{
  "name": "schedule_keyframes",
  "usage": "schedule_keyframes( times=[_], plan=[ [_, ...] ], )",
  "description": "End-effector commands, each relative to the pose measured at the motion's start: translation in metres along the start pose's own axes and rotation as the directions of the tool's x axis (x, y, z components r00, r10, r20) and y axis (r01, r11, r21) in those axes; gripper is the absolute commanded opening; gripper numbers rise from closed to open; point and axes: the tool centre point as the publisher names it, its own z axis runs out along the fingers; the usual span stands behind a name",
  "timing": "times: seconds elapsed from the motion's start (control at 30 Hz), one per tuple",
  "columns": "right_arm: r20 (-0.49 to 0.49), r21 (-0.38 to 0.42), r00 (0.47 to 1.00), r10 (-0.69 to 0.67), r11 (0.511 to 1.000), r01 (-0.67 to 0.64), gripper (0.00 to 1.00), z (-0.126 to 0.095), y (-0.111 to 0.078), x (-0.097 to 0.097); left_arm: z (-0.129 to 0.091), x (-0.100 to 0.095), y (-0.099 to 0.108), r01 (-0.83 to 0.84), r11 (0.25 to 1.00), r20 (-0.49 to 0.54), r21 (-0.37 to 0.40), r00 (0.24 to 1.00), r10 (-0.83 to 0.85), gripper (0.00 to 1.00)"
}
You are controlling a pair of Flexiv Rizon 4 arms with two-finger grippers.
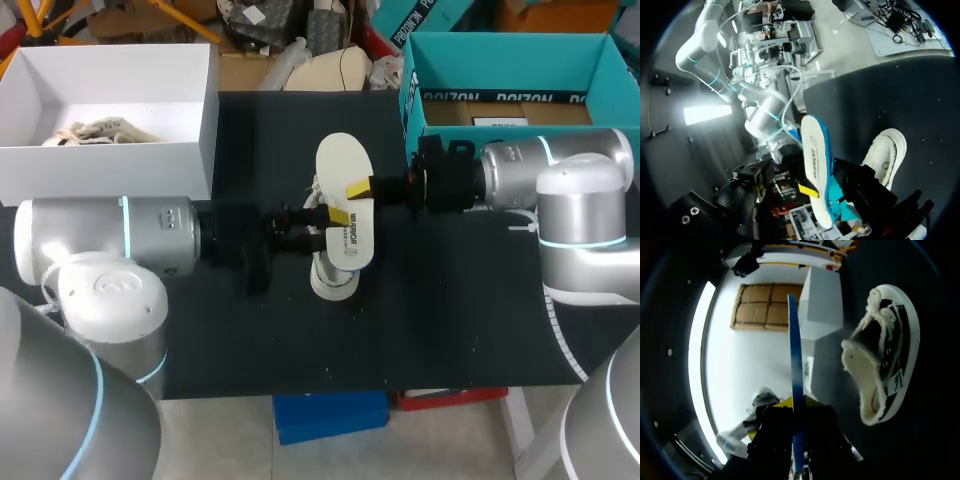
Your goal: Take the shoe out of the shoebox, open the shoe tongue, remove and reinsert the insole, then place the shoe into the shoebox
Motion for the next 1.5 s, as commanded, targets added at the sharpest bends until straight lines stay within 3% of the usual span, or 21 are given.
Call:
schedule_keyframes(
  times=[0.03, 0.23, 0.37, 0.87, 1.03, 1.2, 1.23, 1.27, 1.33, 1.5],
  plan=[
    [0.001, -0.003, 1.000, 0.000, 1.000, 0.000, 0.00, 0.001, 0.000, 0.000, -0.024, -0.014, -0.009, -0.089, 0.993, -0.556, -0.079, 0.831, 0.030, 1.00],
    [0.001, -0.003, 1.000, 0.000, 1.000, 0.000, 0.00, 0.001, 0.000, 0.000, -0.030, -0.020, -0.009, -0.149, 0.984, -0.689, -0.099, 0.724, 0.040, 1.00],
    [0.001, -0.003, 1.000, 0.000, 1.000, 0.000, 0.00, 0.001, 0.000, 0.000, -0.032, -0.036, -0.017, 0.007, 0.999, -0.556, -0.034, 0.831, -0.025, 1.00],
    [0.001, -0.003, 1.000, 0.000, 1.000, 0.000, 0.00, 0.001, 0.000, 0.000, -0.030, -0.036, -0.019, 0.039, 0.999, -0.562, -0.020, 0.826, -0.044, 1.00],
    [0.001, -0.003, 1.000, 0.000, 1.000, 0.000, 0.00, 0.001, 0.000, 0.000, -0.015, -0.038, -0.017, 0.056, 0.998, -0.782, 0.037, 0.623, -0.006, 1.00],
    [0.001, -0.003, 1.000, 0.000, 1.000, 0.000, 0.00, 0.001, 0.000, 0.000, -0.015, -0.047, -0.013, -0.018, 0.999, -0.871, 0.043, 0.488, 0.046, 1.00],
    [0.001, -0.003, 1.000, 0.000, 1.000, 0.000, 0.00, 0.001, 0.000, 0.000, -0.015, -0.049, -0.014, -0.035, 0.995, -0.889, 0.094, 0.447, 0.100, 1.00],
    [0.001, -0.003, 1.000, 0.000, 1.000, 0.000, 0.00, 0.001, 0.000, 0.000, -0.014, -0.050, -0.014, -0.048, 0.993, -0.889, 0.105, 0.443, 0.115, 1.00],
    [0.001, -0.003, 1.000, 0.000, 1.000, 0.000, 0.00, 0.001, 0.000, 0.000, -0.013, -0.051, -0.016, -0.105, 0.987, -0.919, 0.124, 0.363, 0.154, 1.00],
    [0.001, -0.003, 1.000, 0.000, 1.000, 0.000, 0.00, 0.001, 0.000, 0.000, -0.013, -0.052, -0.017, -0.136, 0.984, -0.927, 0.119, 0.340, 0.159, 1.00]
  ],
)
